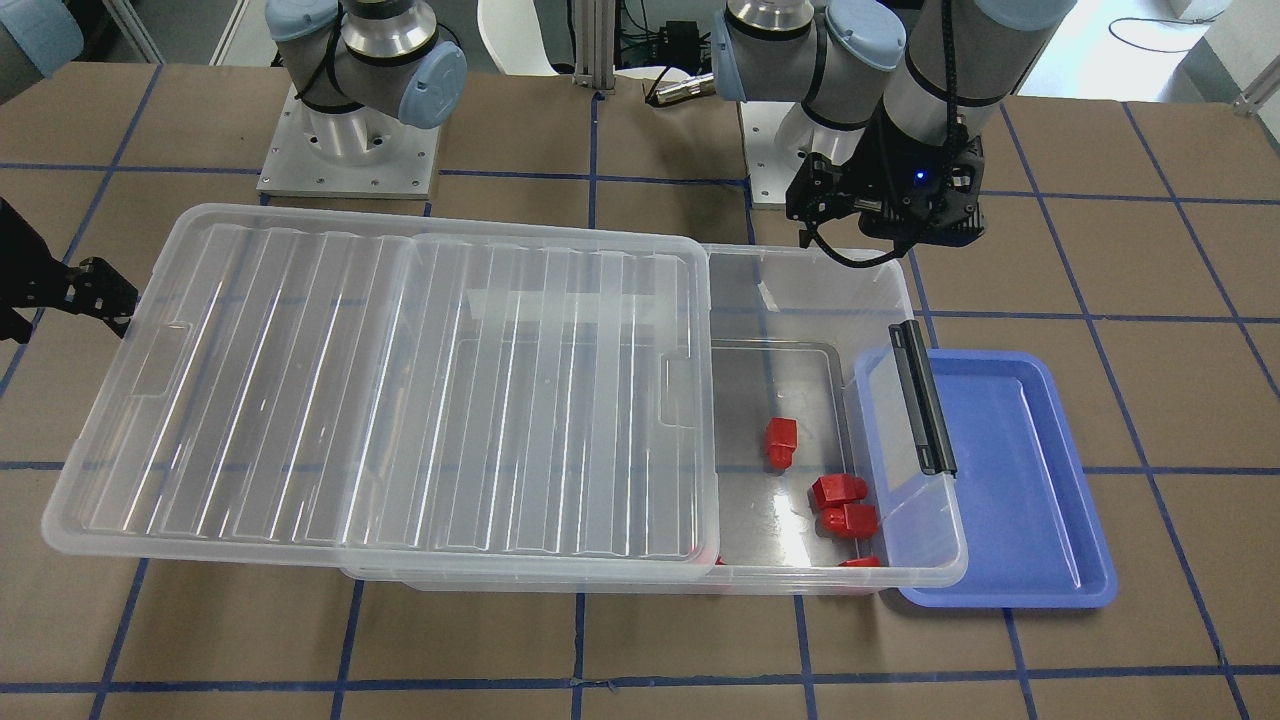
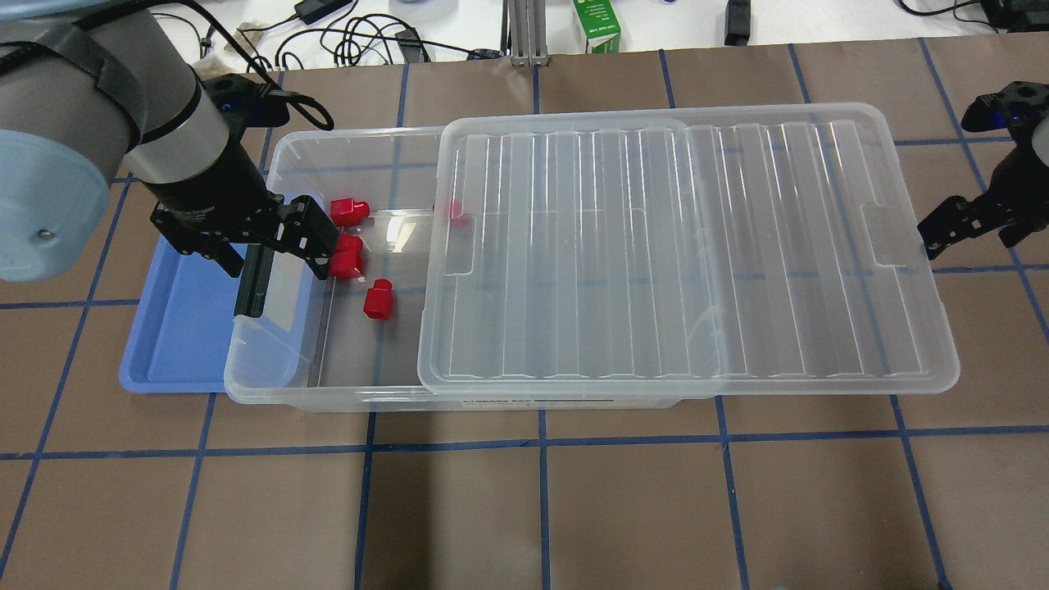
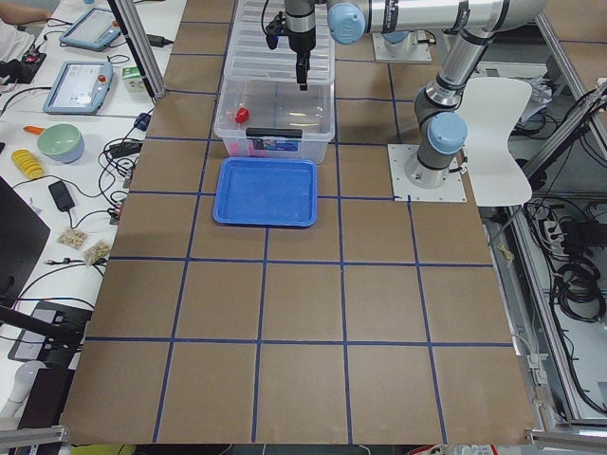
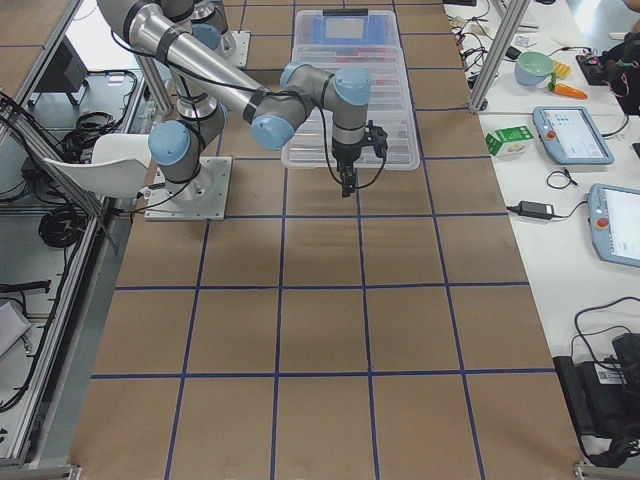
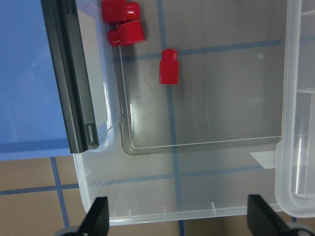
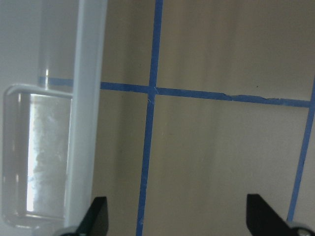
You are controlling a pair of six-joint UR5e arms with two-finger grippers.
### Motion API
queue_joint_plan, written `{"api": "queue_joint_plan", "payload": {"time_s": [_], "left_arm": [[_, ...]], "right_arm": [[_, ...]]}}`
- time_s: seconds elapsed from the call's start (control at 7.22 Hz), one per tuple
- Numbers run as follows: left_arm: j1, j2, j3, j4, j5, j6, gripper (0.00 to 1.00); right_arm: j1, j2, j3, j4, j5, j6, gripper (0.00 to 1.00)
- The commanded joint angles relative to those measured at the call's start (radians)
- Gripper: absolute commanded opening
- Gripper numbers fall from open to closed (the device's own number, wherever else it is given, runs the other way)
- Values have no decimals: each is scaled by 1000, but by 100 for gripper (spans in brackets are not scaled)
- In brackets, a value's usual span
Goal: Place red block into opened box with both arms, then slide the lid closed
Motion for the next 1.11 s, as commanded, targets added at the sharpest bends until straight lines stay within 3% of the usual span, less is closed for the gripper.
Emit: {"api": "queue_joint_plan", "payload": {"time_s": [0.0, 0.97], "left_arm": [[1, -1, -2, -1, -2, 1, 100], [1, 3, 3, -4, 3, -8, 100]], "right_arm": [[10, -8, 23, -3, 23, 54, 100], [192, -8, 20, -9, 52, 181, 100]]}}
